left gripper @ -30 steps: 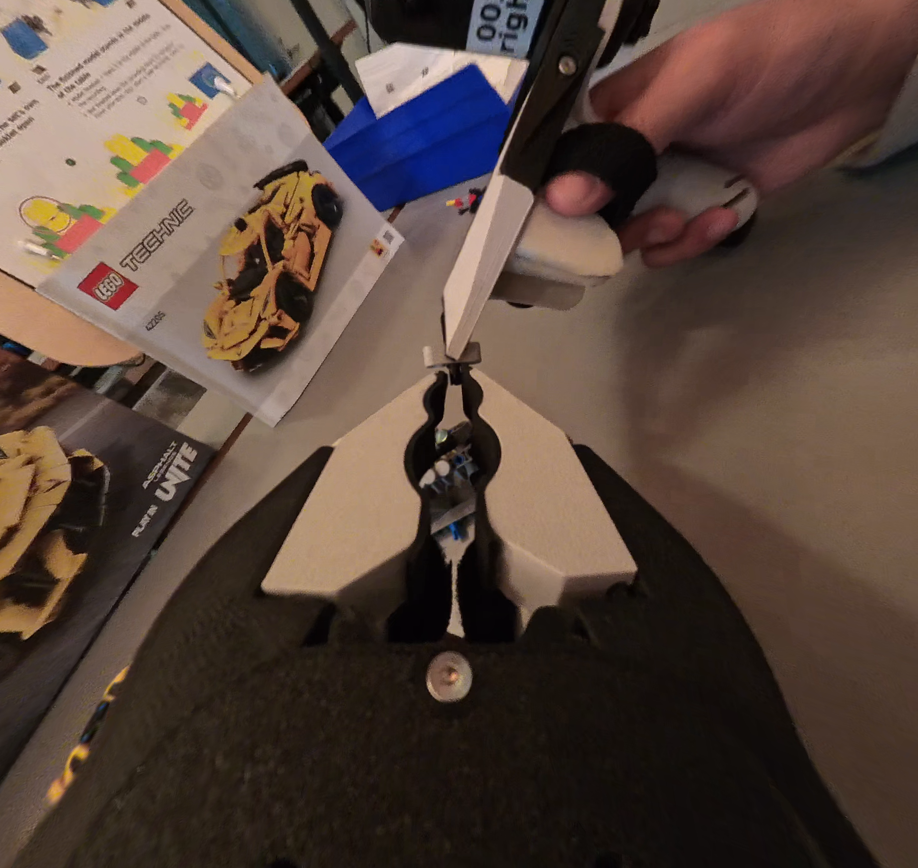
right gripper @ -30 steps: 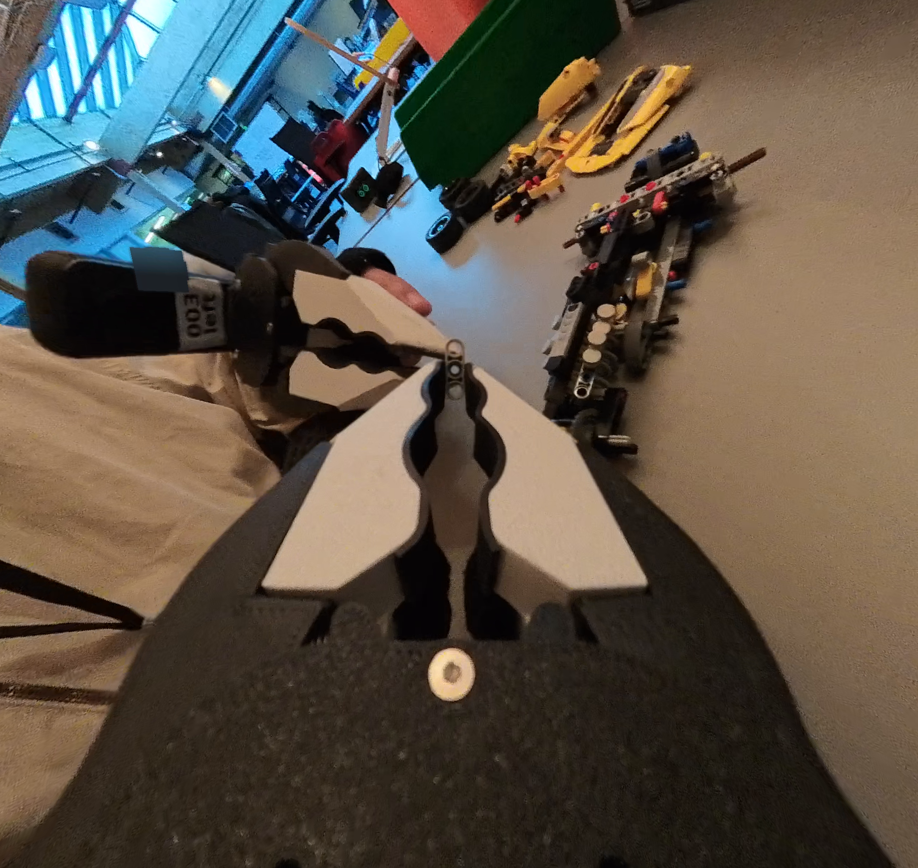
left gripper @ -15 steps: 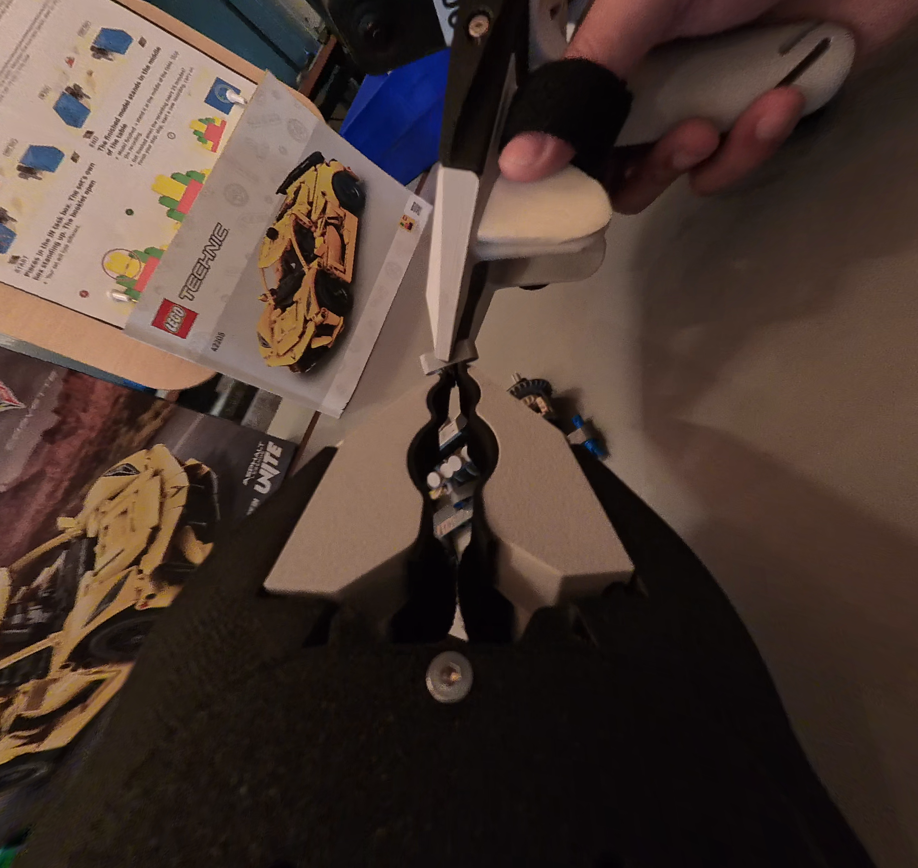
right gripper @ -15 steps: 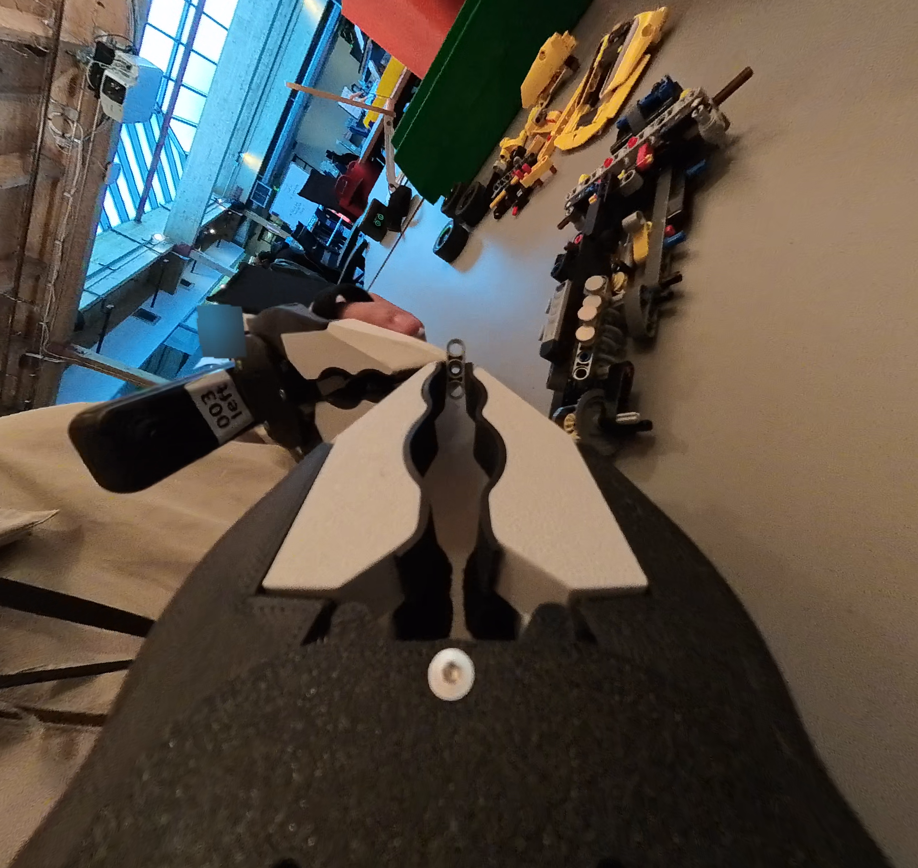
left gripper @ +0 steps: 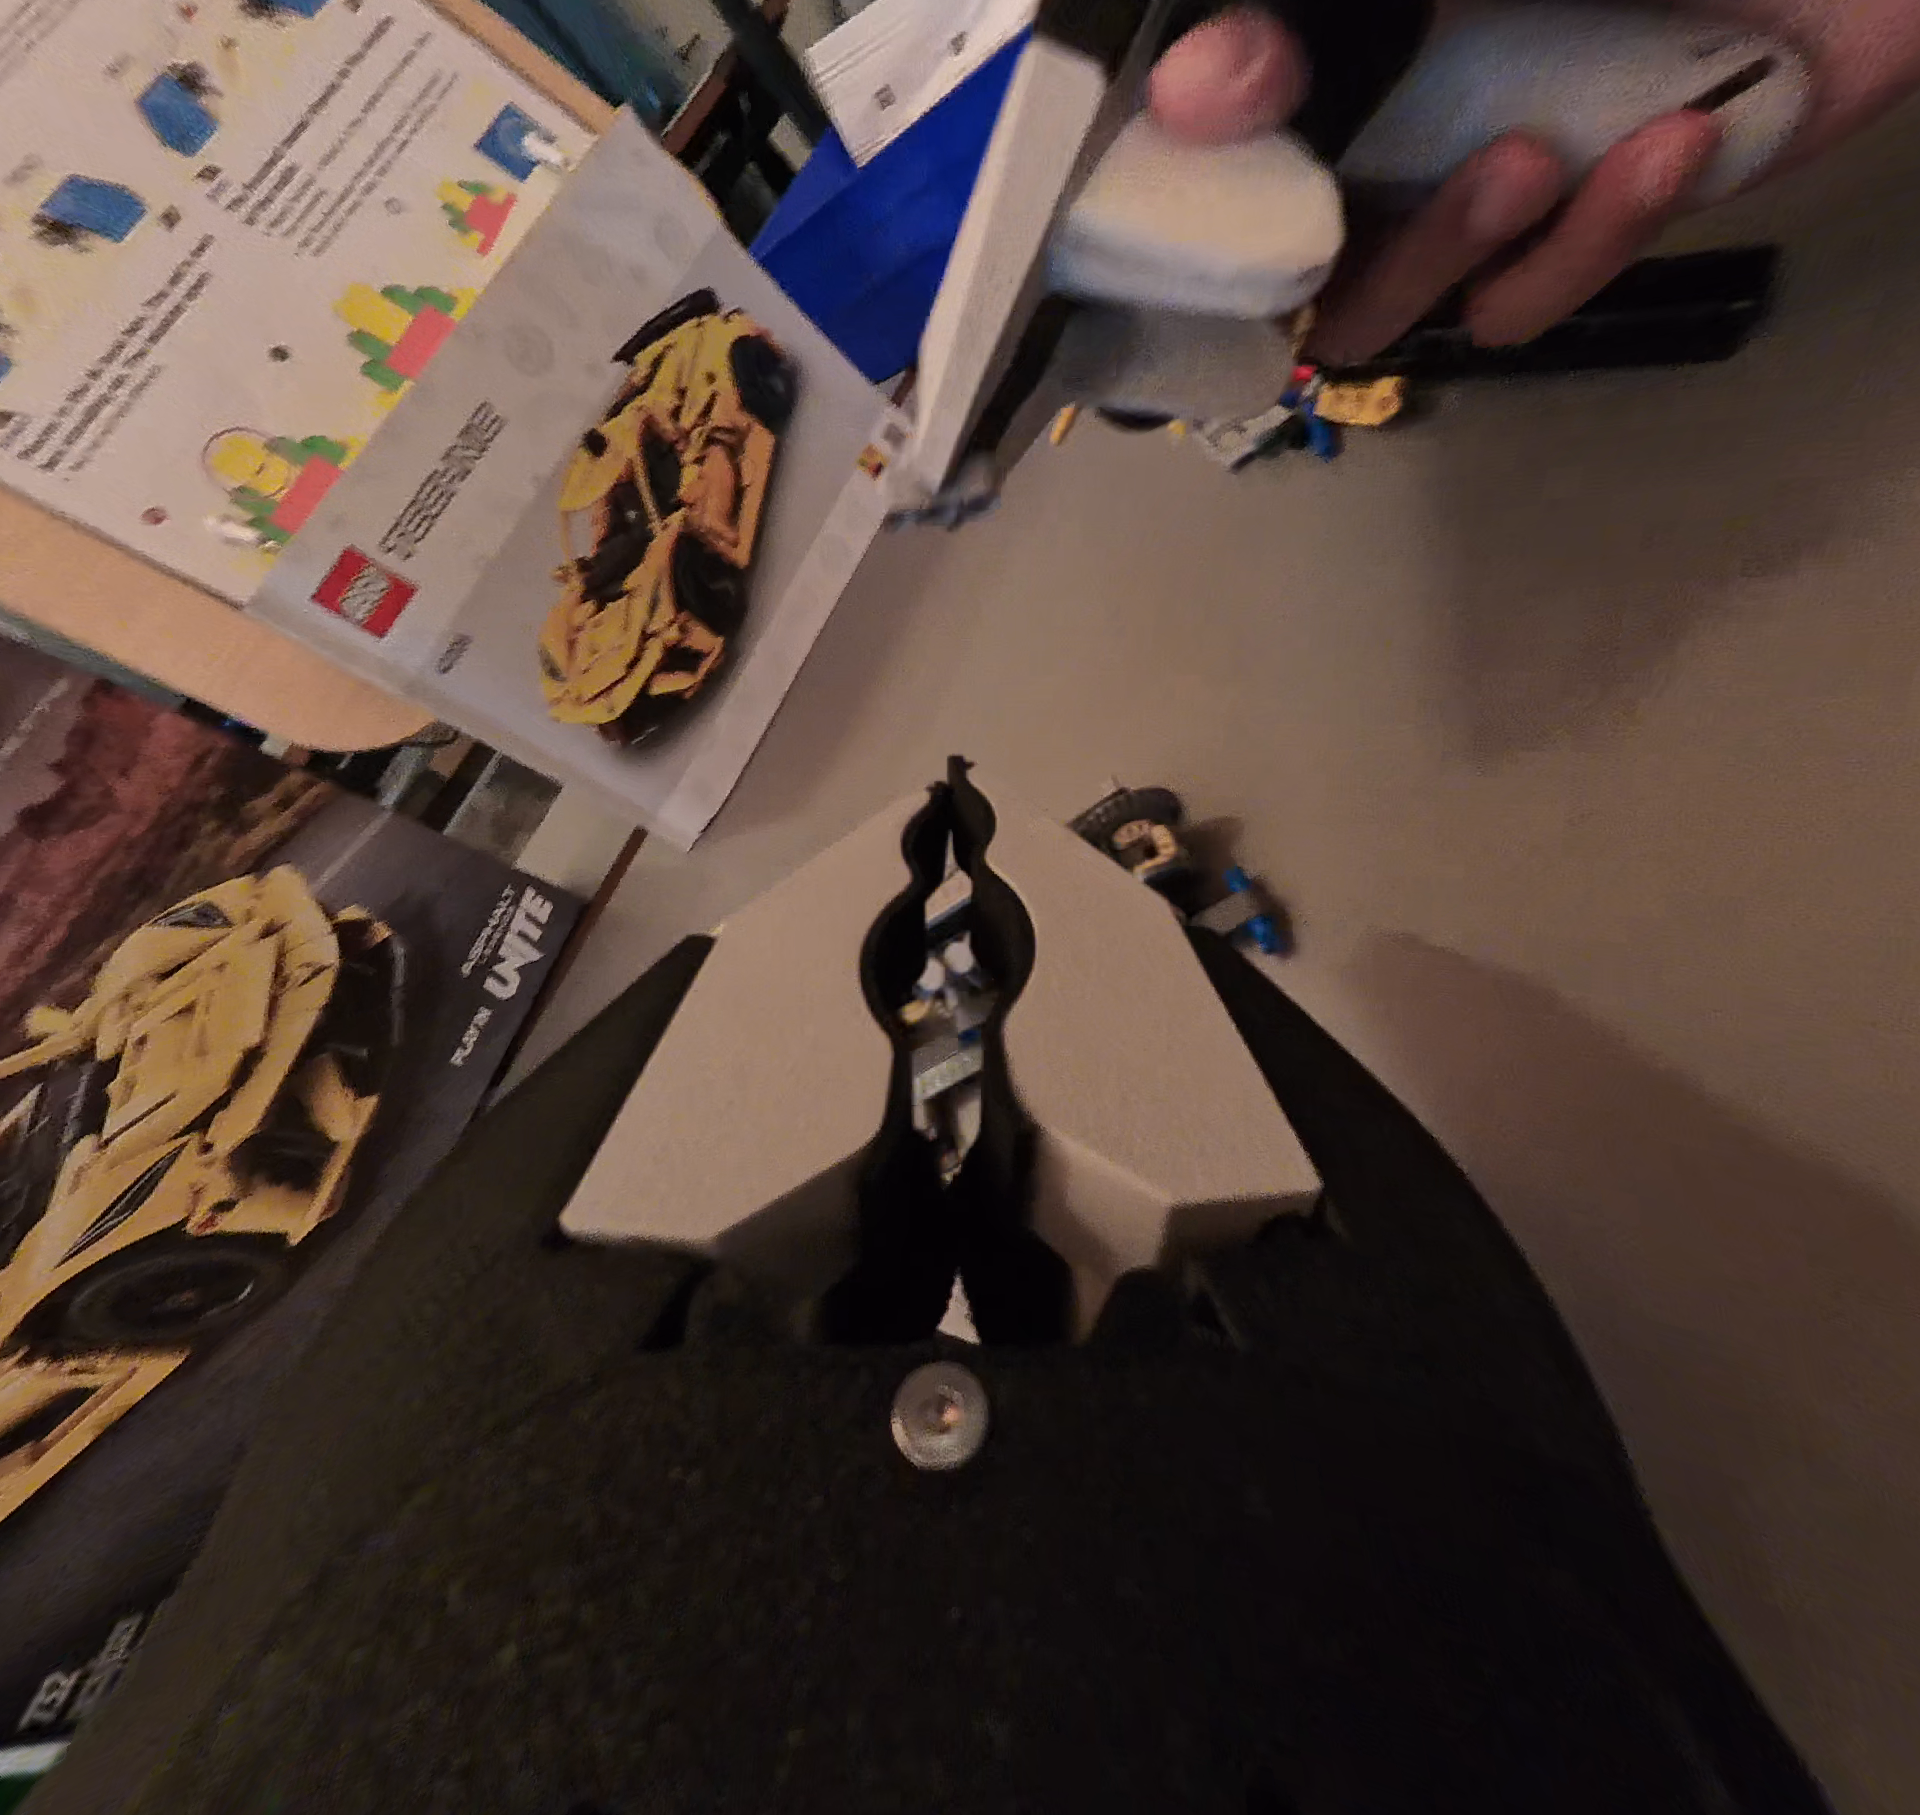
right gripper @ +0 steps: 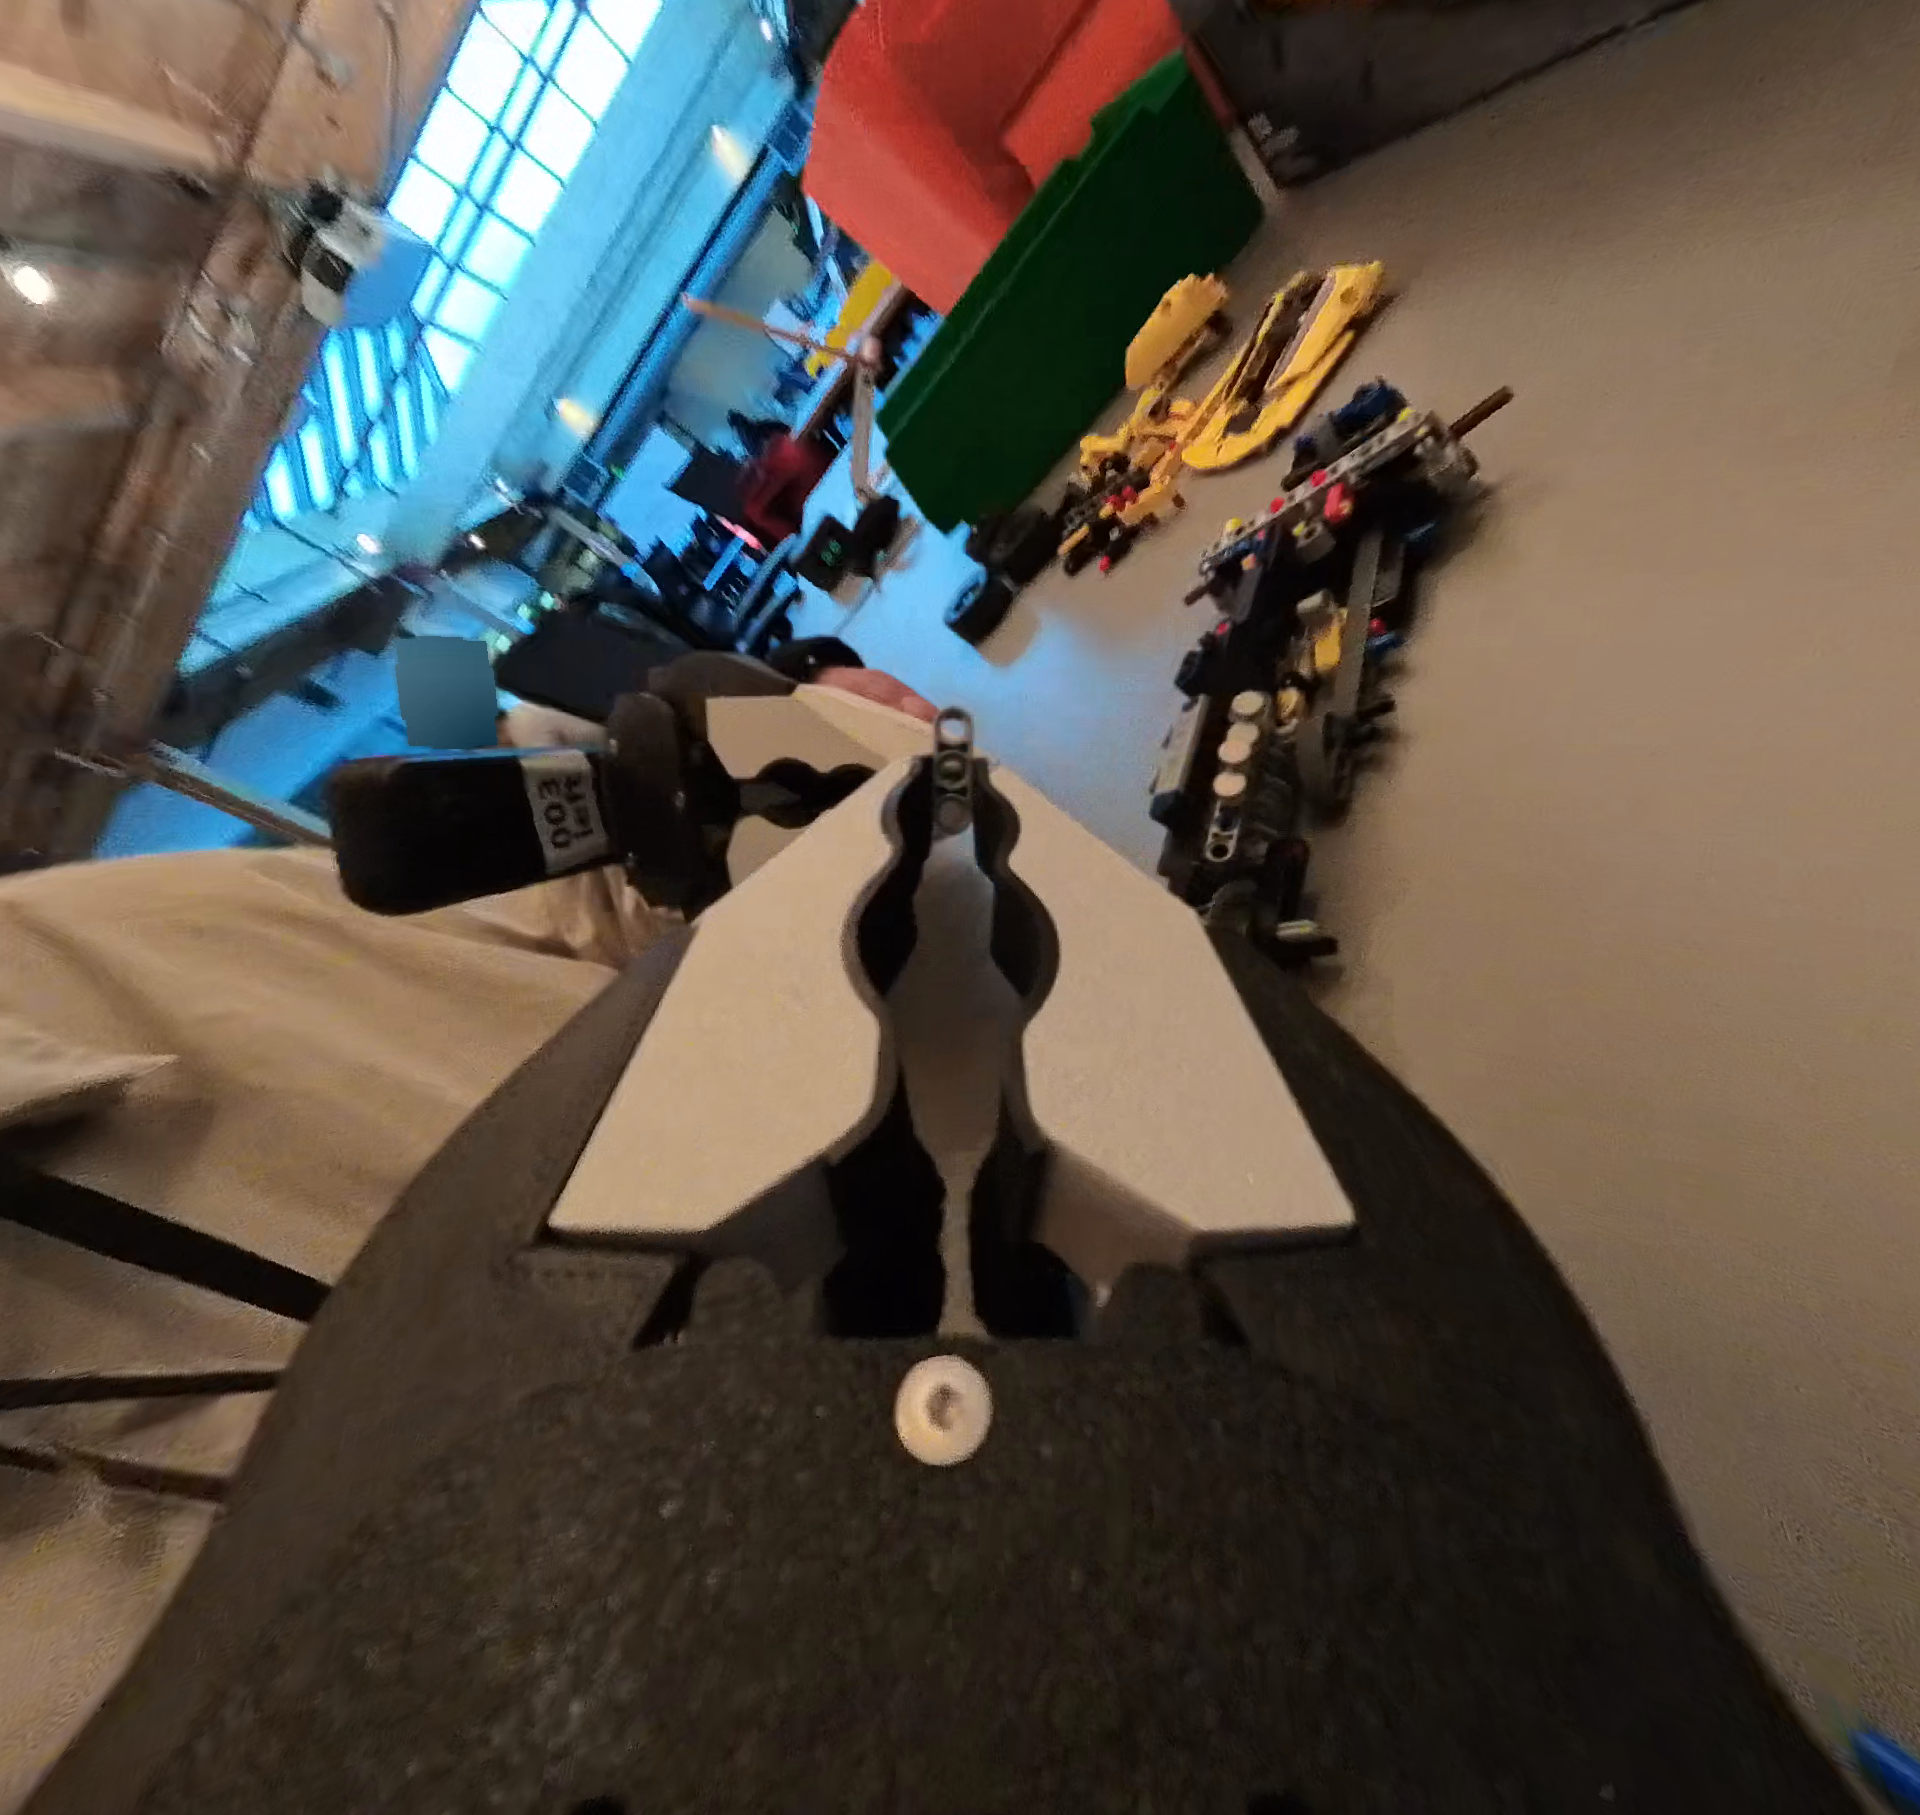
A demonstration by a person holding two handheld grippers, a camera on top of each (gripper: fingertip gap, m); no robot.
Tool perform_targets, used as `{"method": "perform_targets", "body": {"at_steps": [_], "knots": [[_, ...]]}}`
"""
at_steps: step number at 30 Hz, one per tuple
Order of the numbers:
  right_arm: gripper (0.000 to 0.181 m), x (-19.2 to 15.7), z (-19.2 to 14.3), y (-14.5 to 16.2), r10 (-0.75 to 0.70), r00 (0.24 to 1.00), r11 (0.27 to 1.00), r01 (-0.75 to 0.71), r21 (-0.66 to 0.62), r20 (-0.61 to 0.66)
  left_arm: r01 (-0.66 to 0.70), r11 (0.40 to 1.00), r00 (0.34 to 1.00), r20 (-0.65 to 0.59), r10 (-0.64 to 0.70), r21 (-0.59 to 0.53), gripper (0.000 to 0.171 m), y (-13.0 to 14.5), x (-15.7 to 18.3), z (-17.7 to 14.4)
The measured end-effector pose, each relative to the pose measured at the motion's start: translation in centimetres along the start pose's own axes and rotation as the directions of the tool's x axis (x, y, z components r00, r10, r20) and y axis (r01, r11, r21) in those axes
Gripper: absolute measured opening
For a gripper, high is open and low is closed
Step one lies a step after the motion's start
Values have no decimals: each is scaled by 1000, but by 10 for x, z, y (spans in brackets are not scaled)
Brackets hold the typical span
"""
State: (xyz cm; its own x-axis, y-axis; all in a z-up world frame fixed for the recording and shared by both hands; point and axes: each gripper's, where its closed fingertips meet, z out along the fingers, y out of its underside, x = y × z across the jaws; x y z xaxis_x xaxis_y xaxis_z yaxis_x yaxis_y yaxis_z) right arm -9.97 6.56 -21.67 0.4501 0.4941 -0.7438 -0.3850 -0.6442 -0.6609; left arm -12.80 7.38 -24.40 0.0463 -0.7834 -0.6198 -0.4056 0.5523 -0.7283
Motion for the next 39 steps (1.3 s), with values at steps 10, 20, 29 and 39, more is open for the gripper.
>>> {"method": "perform_targets", "body": {"at_steps": [10,20,29,39], "knots": [[6,8,-4,-3,20,1000,1000,-20,23,-17,52,997,999,13,-52,-65,0,19,-5,6],[6,14,-1,1,-2,999,1000,3,4,-53,12,994,1000,13,-11,-104,0,25,-1,8],[6,15,-9,-7,45,999,998,-43,53,-30,298,947,954,16,-299,-115,0,34,-27,4],[6,13,-4,-6,75,997,996,-75,41,-1,755,574,654,298,-696,-316,32,175,-233,-5]]}}
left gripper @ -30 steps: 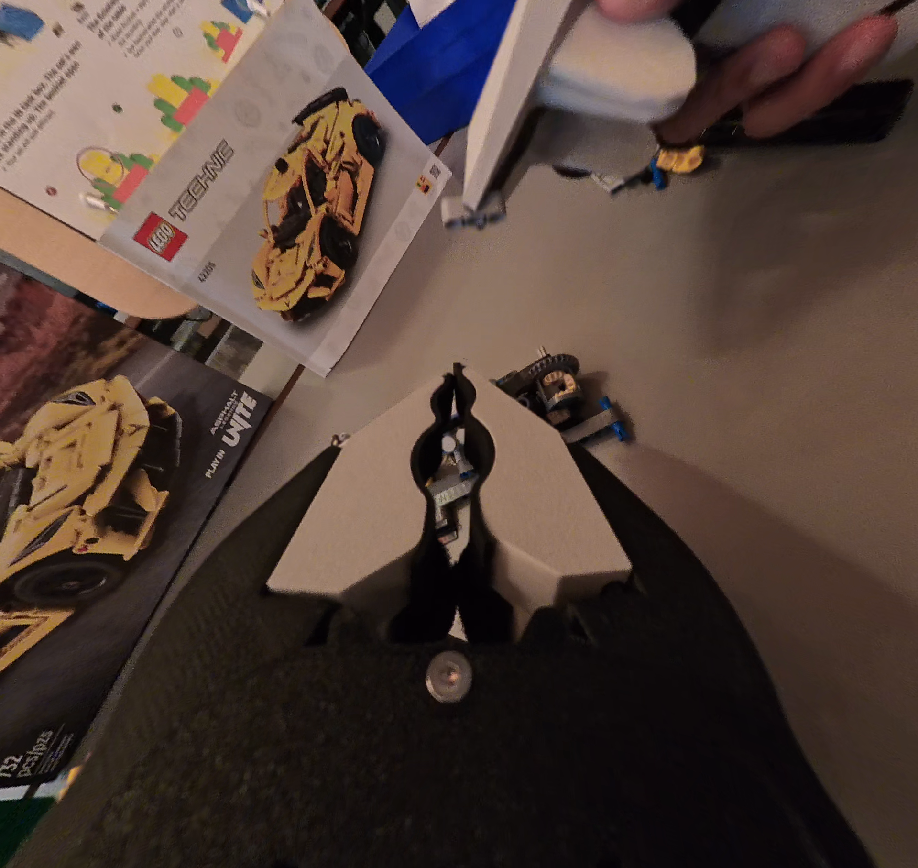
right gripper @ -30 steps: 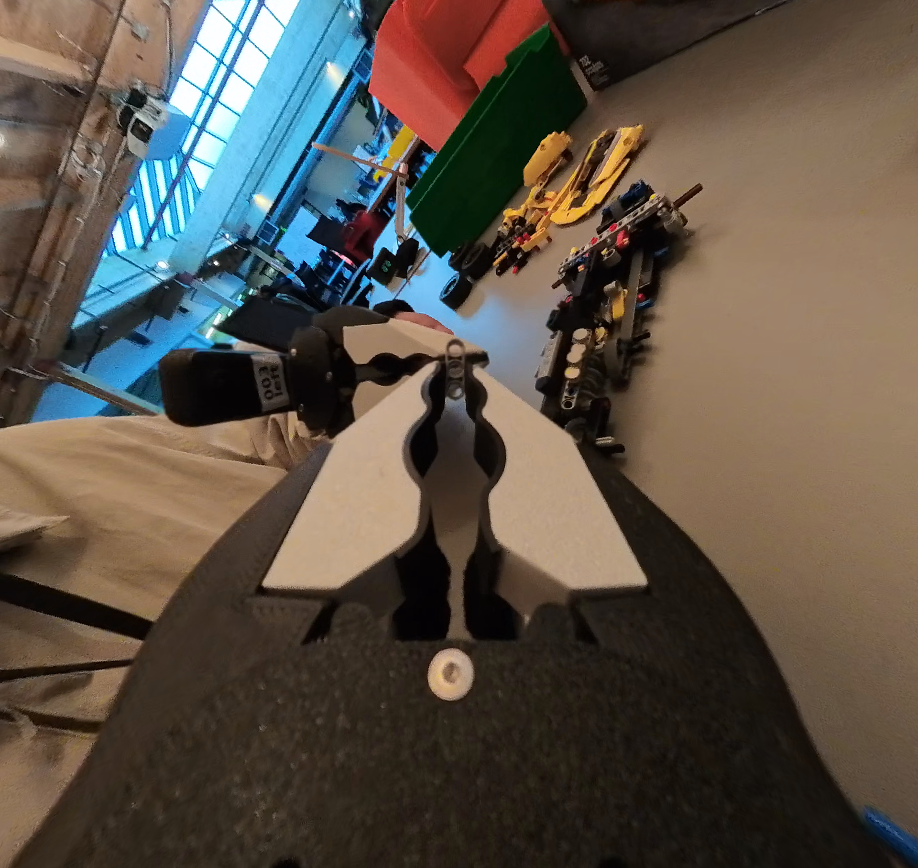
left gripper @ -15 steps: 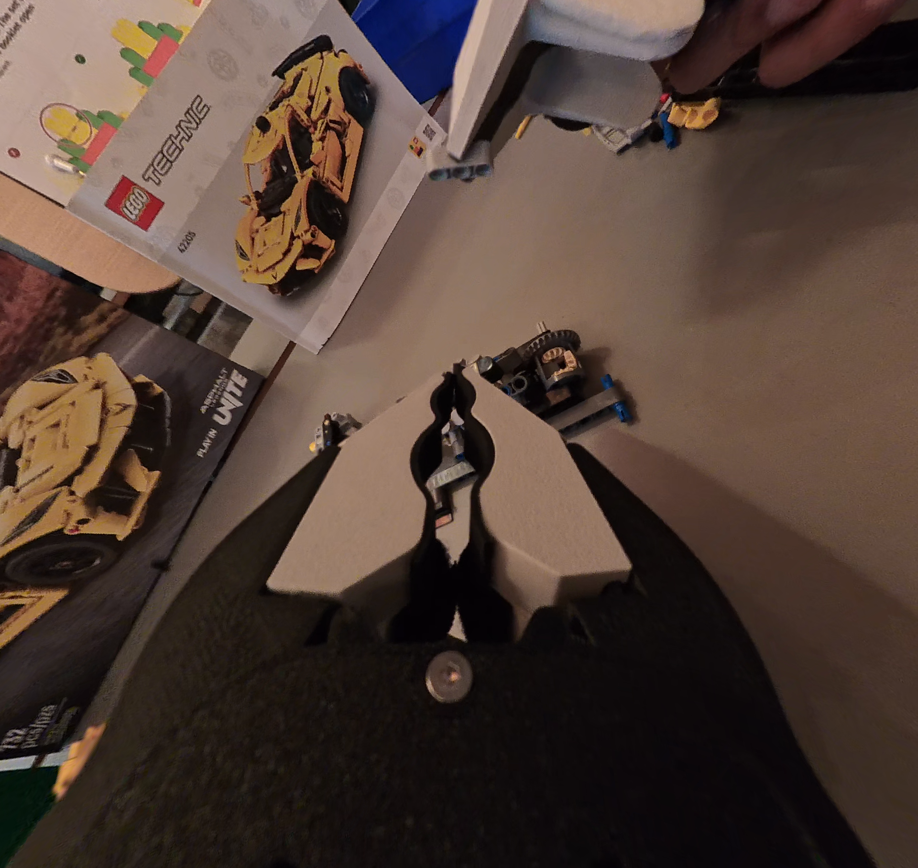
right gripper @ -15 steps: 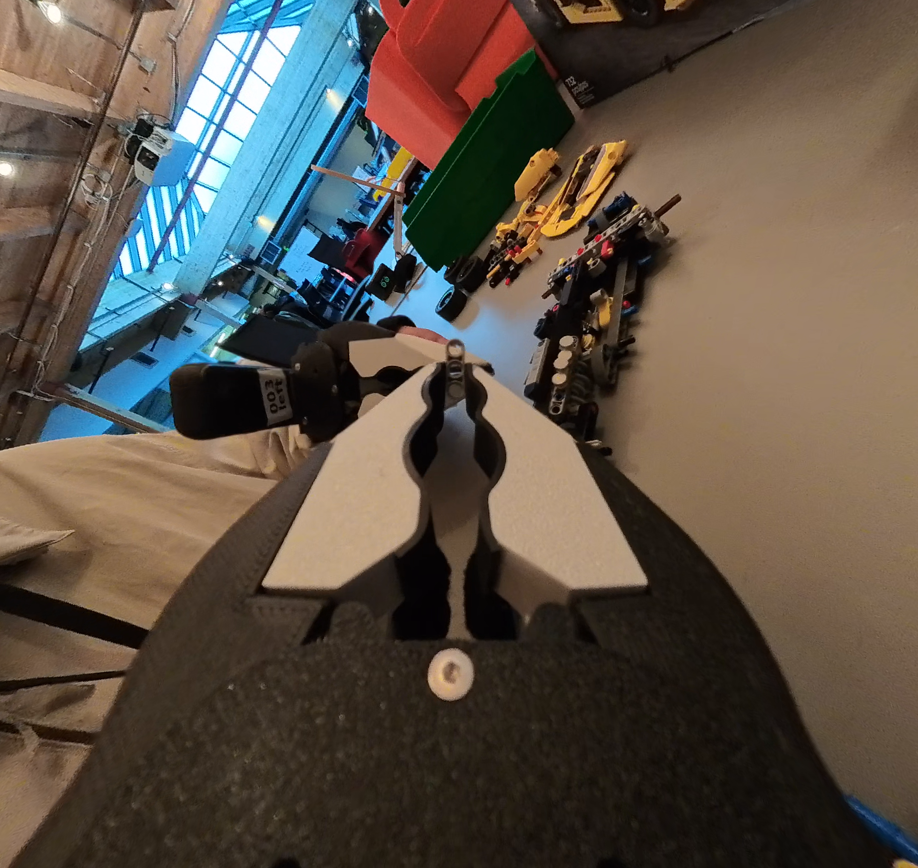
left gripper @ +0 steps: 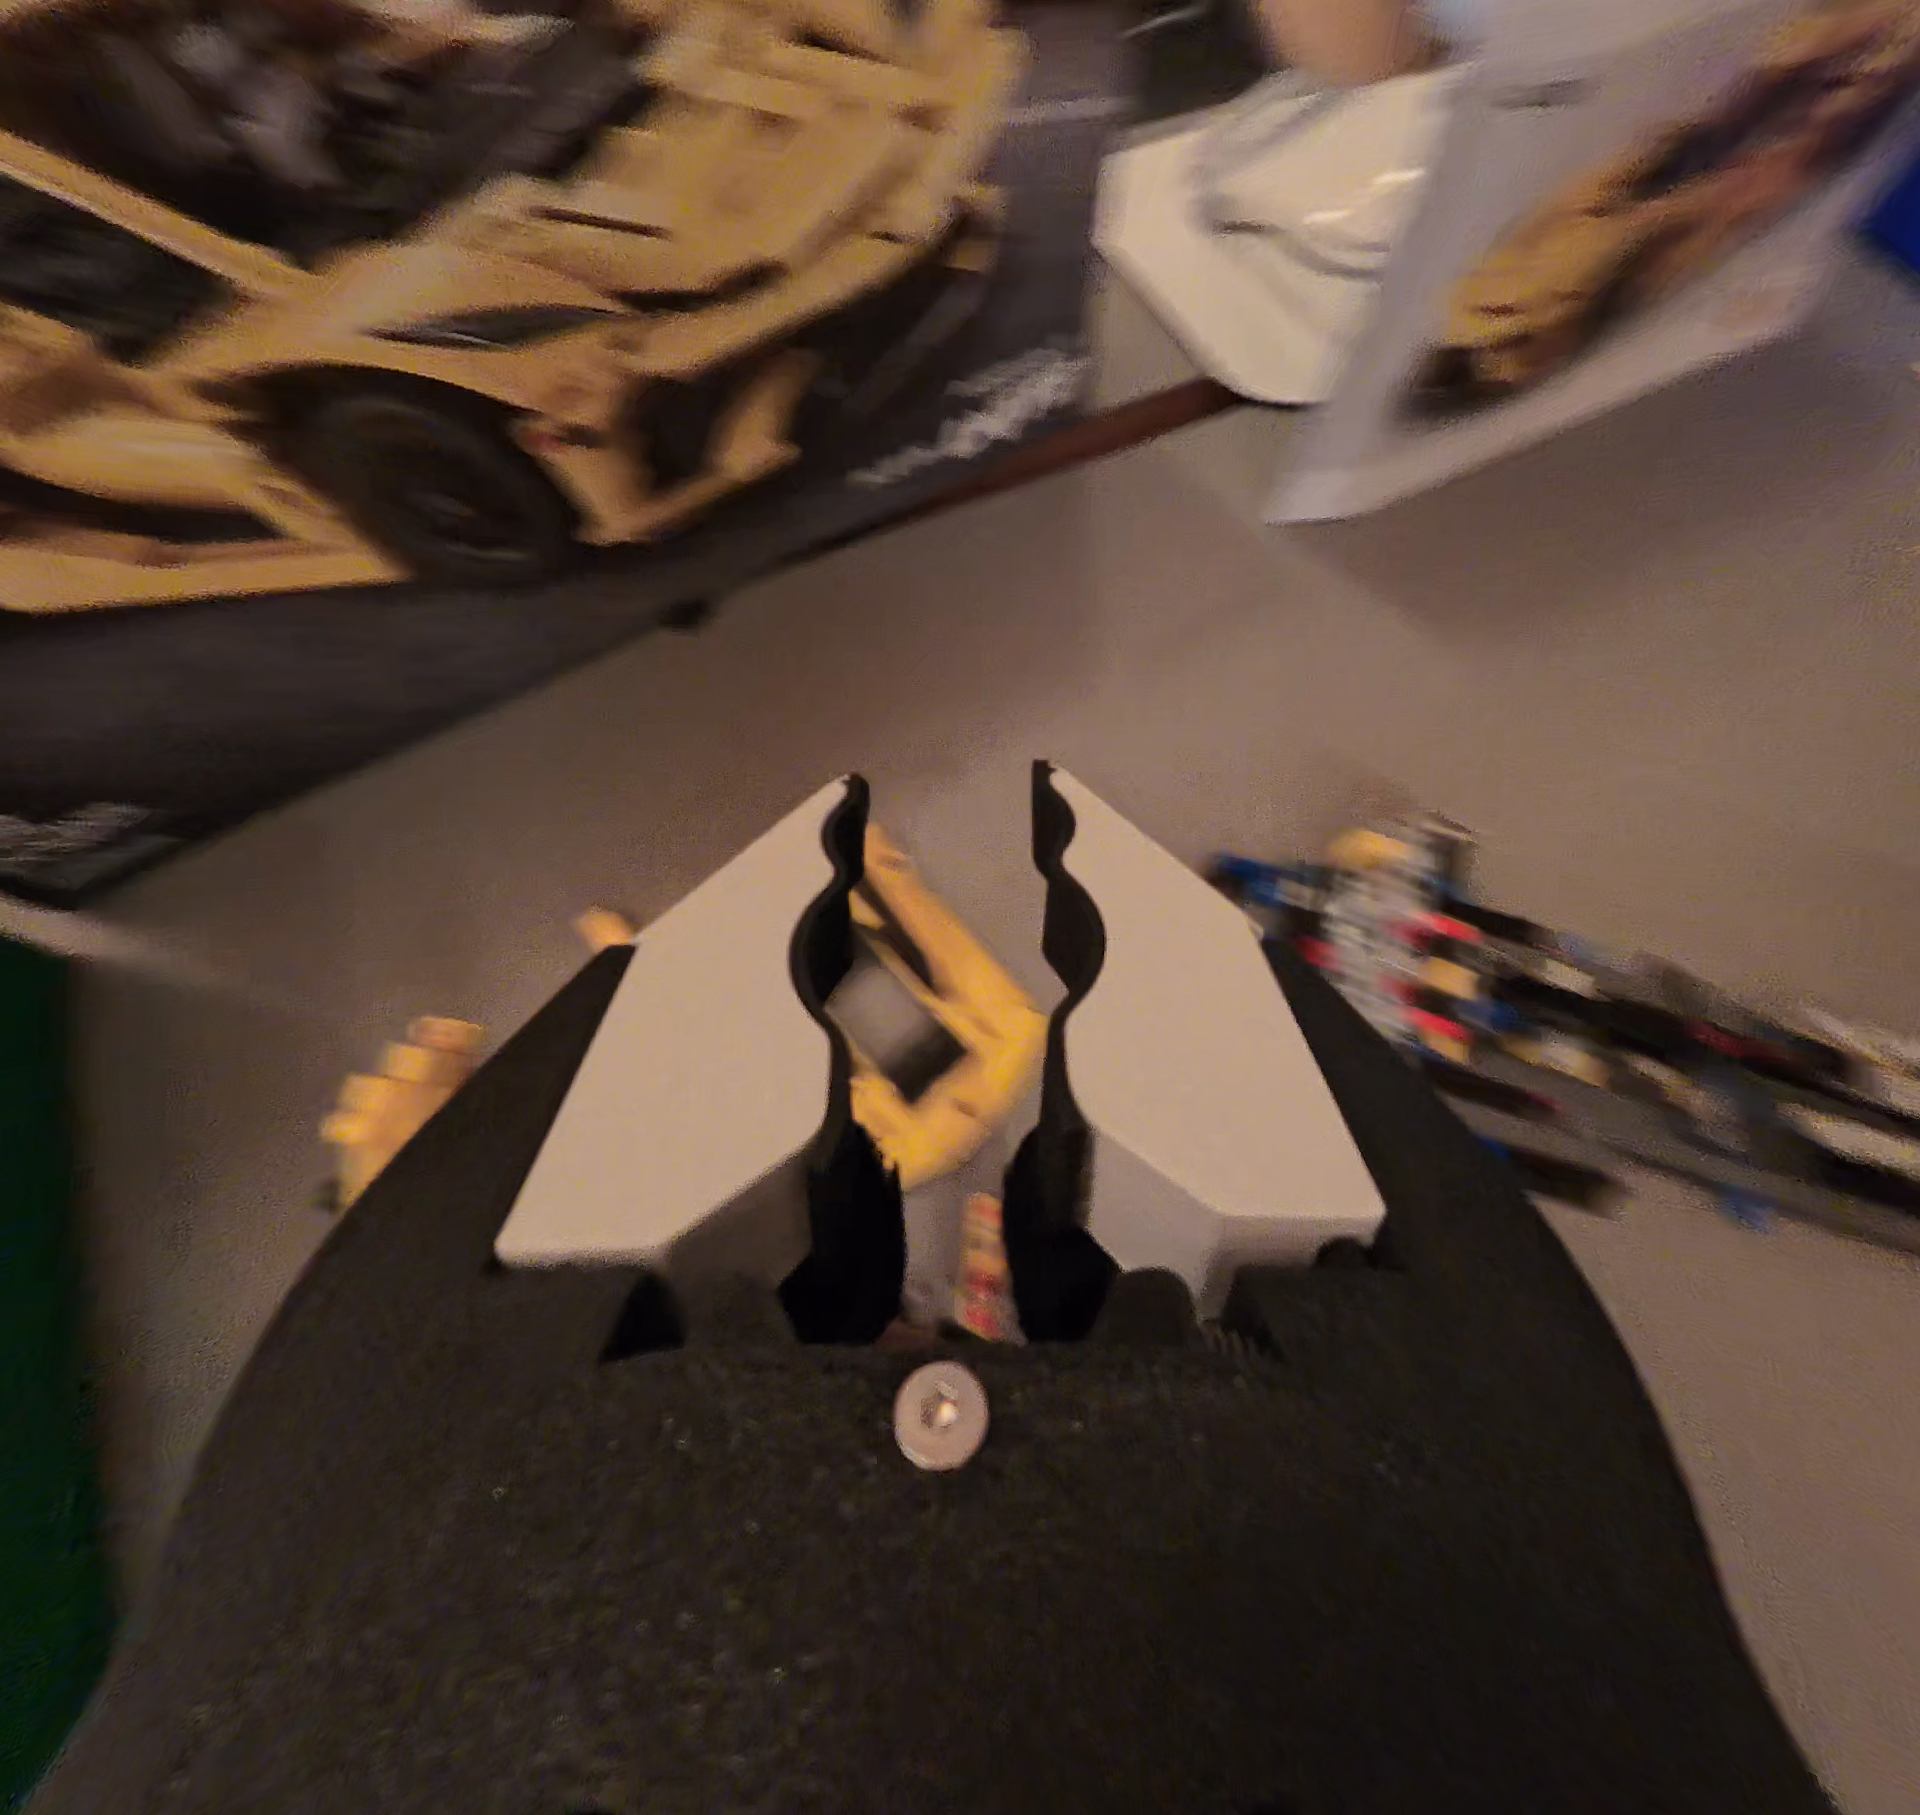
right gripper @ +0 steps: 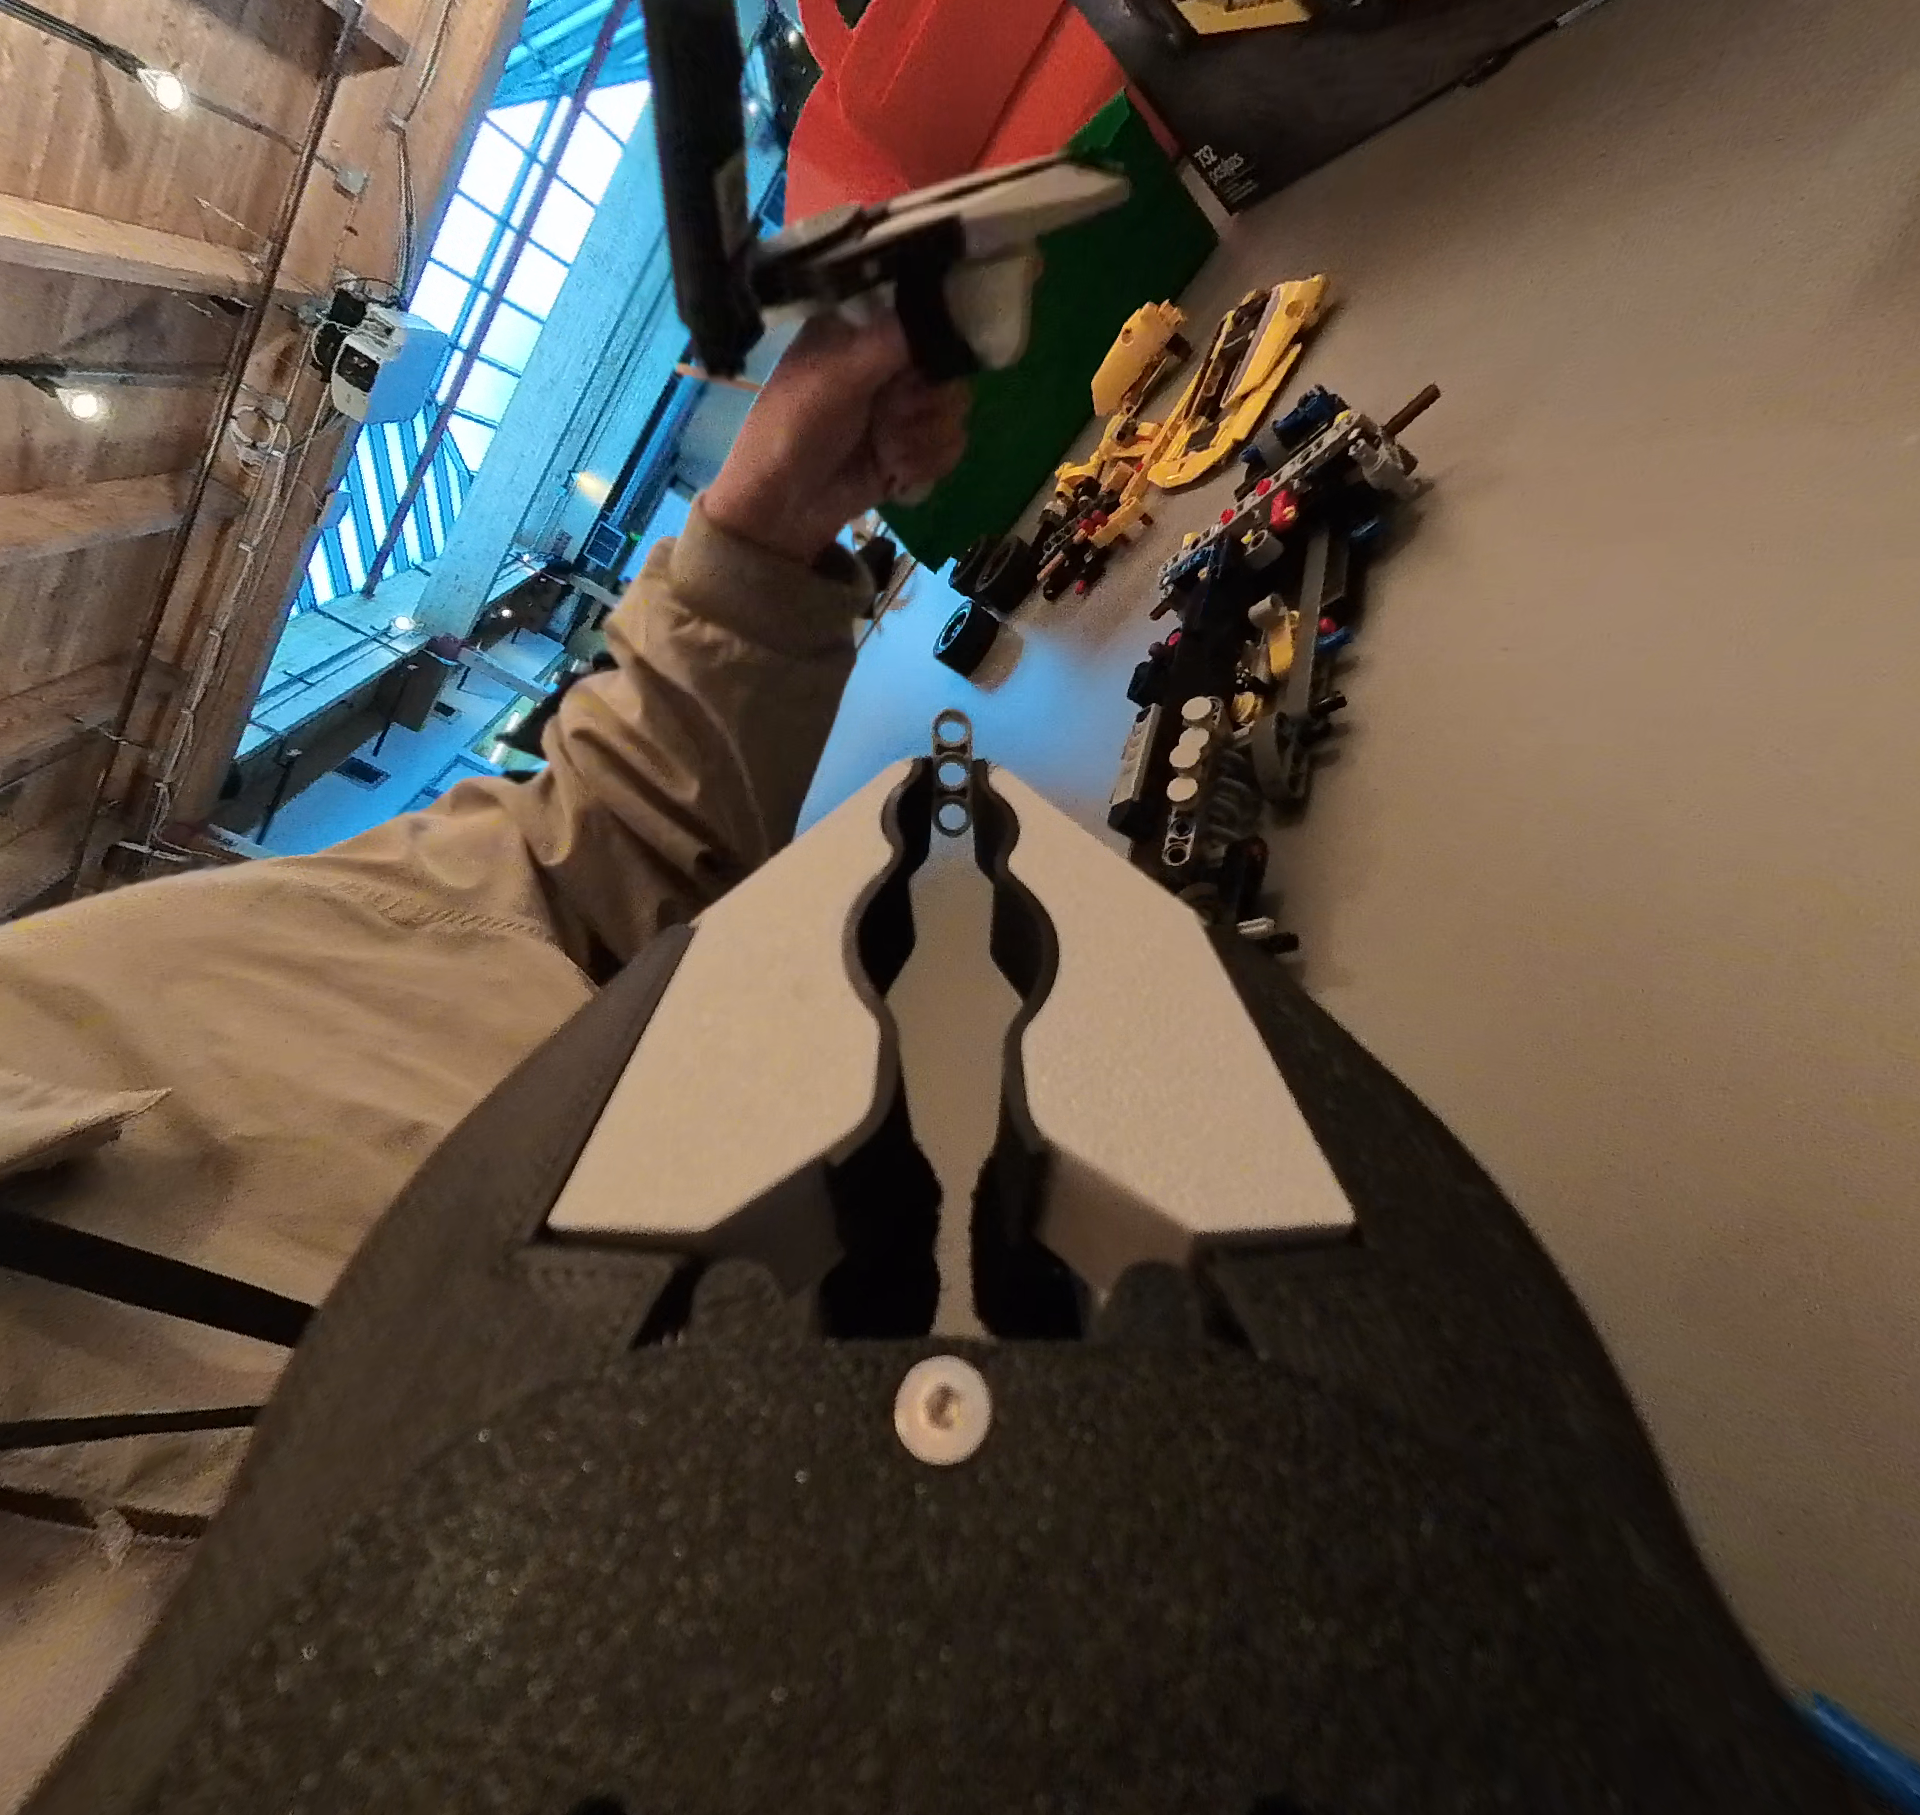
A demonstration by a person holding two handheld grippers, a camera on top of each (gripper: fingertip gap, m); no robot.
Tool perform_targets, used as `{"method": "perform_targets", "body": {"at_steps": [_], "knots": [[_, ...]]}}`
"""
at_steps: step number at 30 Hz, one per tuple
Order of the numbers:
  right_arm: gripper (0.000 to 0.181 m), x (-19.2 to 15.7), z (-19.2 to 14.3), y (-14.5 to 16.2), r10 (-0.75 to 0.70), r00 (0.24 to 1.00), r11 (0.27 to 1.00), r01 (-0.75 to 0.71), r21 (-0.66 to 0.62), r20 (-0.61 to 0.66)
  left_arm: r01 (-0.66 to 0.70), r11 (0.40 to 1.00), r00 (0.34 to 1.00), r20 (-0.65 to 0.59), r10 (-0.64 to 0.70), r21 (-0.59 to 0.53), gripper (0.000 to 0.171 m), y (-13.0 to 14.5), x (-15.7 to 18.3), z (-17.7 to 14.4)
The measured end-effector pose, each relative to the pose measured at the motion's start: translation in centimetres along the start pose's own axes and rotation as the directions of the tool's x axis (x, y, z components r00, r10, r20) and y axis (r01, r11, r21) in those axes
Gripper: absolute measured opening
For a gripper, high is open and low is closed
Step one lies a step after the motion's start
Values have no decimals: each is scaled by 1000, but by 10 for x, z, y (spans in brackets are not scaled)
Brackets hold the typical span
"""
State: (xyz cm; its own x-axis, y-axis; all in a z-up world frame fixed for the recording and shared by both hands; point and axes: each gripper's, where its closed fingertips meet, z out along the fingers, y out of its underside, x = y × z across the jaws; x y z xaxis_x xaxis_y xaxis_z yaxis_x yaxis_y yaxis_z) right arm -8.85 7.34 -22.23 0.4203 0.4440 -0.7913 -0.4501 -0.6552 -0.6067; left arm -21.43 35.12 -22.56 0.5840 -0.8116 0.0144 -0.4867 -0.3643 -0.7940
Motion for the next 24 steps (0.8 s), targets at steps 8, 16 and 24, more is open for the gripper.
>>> {"method": "perform_targets", "body": {"at_steps": [8,16,24], "knots": [[6,0,0,5,40,999,999,-40,-19,21,243,951,966,134,-219,-191,47,6,-63,102],[6,-4,2,8,85,994,996,-82,-35,64,362,910,920,233,-314,-204,47,11,-77,134],[6,-10,5,13,92,992,994,-87,-61,88,331,921,917,299,-264,-203,15,16,-82,143]]}}
